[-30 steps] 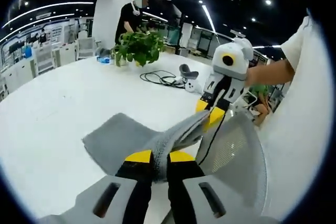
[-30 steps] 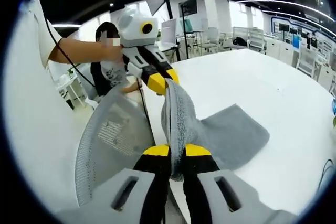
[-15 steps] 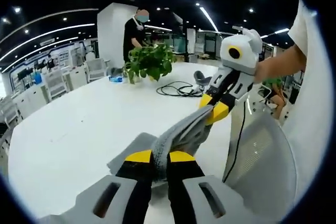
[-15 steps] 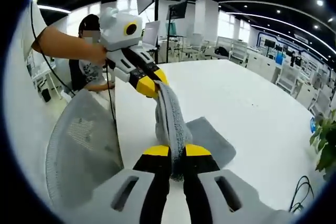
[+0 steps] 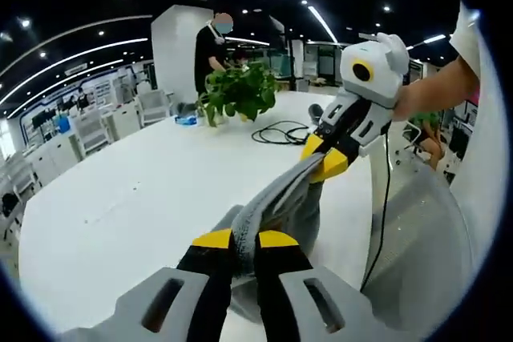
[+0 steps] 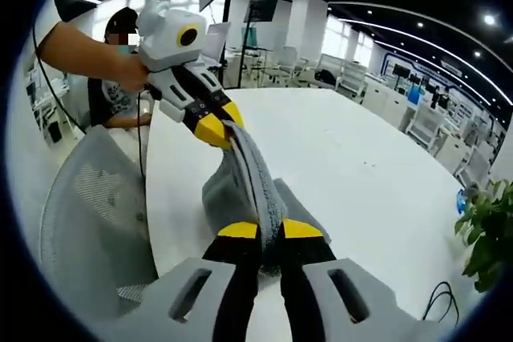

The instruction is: Fold the towel on the table until its edges align and the towel forms a compact rectangular stack.

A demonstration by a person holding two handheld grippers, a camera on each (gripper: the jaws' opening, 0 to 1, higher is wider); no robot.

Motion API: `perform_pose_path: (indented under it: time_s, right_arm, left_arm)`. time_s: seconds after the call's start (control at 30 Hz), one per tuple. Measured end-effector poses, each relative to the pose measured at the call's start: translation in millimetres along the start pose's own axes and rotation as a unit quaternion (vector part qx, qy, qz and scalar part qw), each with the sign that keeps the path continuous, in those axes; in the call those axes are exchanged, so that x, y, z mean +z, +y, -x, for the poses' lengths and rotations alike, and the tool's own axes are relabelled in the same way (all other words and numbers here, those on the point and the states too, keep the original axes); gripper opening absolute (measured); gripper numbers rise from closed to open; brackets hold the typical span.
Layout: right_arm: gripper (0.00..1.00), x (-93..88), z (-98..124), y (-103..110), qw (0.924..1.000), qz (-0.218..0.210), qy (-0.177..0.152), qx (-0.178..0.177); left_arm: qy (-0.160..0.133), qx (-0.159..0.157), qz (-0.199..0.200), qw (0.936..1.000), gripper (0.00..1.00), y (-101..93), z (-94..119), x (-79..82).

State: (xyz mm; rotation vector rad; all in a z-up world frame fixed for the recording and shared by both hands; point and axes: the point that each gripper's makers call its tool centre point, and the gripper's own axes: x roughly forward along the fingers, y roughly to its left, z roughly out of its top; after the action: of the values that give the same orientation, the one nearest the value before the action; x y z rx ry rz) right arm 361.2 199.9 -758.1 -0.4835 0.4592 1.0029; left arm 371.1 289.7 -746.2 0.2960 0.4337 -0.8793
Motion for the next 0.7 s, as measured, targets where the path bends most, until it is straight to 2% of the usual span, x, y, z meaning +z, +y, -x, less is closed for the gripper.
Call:
perform_pose_path:
  time_s: [0.3, 0.5, 0.7]
  right_arm:
    - [0.07, -7.3, -14, -10, 0.9994, 0.031, 0.015, 0.000]
    - [0.07, -15.2, -25, -15, 0.9979, 0.055, 0.034, 0.006]
    - [0.07, -24.2, -35, -15, 0.9966, 0.062, 0.052, 0.016]
  left_arm:
    - [0.018, -0.004, 0.009, 0.9998, 0.09, 7.3, -9, -12.6]
    - [0.038, -0.011, 0.020, 0.9990, 0.09, 12.8, -16, -26.8]
    - [0.058, -0.016, 0.024, 0.9979, 0.09, 12.4, -22, -39.9]
